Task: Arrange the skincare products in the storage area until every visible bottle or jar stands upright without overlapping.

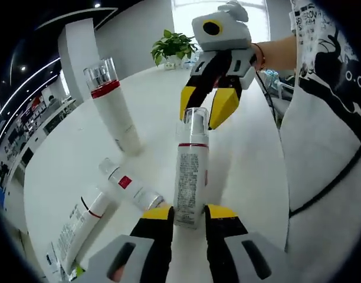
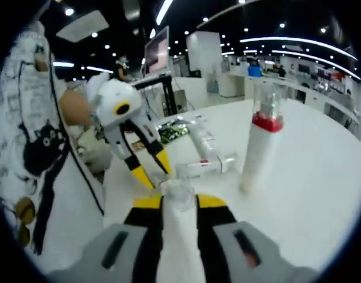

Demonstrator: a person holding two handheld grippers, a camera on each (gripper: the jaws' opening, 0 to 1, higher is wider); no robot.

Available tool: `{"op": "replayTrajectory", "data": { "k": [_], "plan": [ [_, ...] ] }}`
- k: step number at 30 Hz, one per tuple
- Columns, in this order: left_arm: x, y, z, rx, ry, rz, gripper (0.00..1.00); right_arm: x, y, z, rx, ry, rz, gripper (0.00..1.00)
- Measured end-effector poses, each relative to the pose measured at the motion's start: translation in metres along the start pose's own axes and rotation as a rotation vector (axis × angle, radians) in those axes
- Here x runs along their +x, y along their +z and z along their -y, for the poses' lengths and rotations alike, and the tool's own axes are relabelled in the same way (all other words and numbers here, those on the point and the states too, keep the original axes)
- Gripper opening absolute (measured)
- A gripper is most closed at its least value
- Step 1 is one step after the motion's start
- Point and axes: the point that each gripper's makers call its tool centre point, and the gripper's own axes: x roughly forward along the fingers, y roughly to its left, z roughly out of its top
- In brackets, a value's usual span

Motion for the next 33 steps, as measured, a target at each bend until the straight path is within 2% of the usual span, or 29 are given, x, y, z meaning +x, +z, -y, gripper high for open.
{"op": "replayTrajectory", "data": {
  "k": [2,4,7,12,16,19,21,24,26,27,28,29,30,31,33],
  "plan": [
    [-0.001,0.0,0.0,-0.008,0.002,0.0,0.19,0.004,0.009,-0.003,-0.012,-0.004,-0.001,0.19],
    [-0.001,-0.002,-0.001,-0.01,0.005,0.0,0.19,0.007,0.016,-0.006,-0.069,-0.009,-0.004,0.19],
    [-0.002,-0.004,-0.002,-0.021,0.007,0.002,0.19,0.012,0.029,-0.014,-0.073,0.012,0.024,0.18],
    [-0.003,-0.007,-0.002,-0.034,0.013,0.005,0.19,0.02,0.039,-0.021,-0.118,0.012,0.025,0.18],
    [-0.004,-0.009,-0.002,-0.026,0.018,-0.001,0.19,0.025,0.047,-0.031,-0.105,0.052,0.06,0.18],
    [-0.004,-0.011,-0.003,-0.025,0.024,-0.002,0.19,0.03,0.051,-0.032,-0.114,0.037,0.072,0.19],
    [-0.004,-0.012,-0.003,-0.026,0.029,0.002,0.19,0.034,0.055,-0.035,-0.108,0.042,0.103,0.2],
    [-0.002,-0.014,-0.003,-0.026,0.032,-0.002,0.18,0.042,0.05,-0.038,-0.098,0.045,0.09,0.19],
    [-0.001,-0.022,-0.003,-0.015,0.034,-0.037,0.18,0.048,0.038,-0.039,-0.13,0.034,0.04,0.17],
    [0.0,-0.022,-0.005,0.009,0.044,-0.035,0.17,0.051,0.033,-0.039,-0.139,0.024,0.031,0.16],
    [-0.001,-0.023,-0.003,-0.006,0.032,-0.038,0.0,0.053,0.03,-0.038,-0.139,0.021,0.028,0.16],
    [-0.005,-0.038,-0.009,-0.012,0.072,-0.134,0.0,0.055,0.027,-0.038,-0.134,0.017,0.023,0.16],
    [0.0,-0.025,-0.017,0.023,0.108,-0.04,0.0,0.056,0.024,-0.038,-0.126,0.019,0.019,0.16],
    [-0.002,-0.027,-0.023,0.073,0.136,-0.076,0.0,0.058,0.02,-0.038,-0.111,0.023,0.014,0.16],
    [-0.002,-0.021,-0.019,0.138,0.118,-0.084,0.0,0.061,0.012,-0.038,-0.105,0.024,0.004,0.17]
  ]
}}
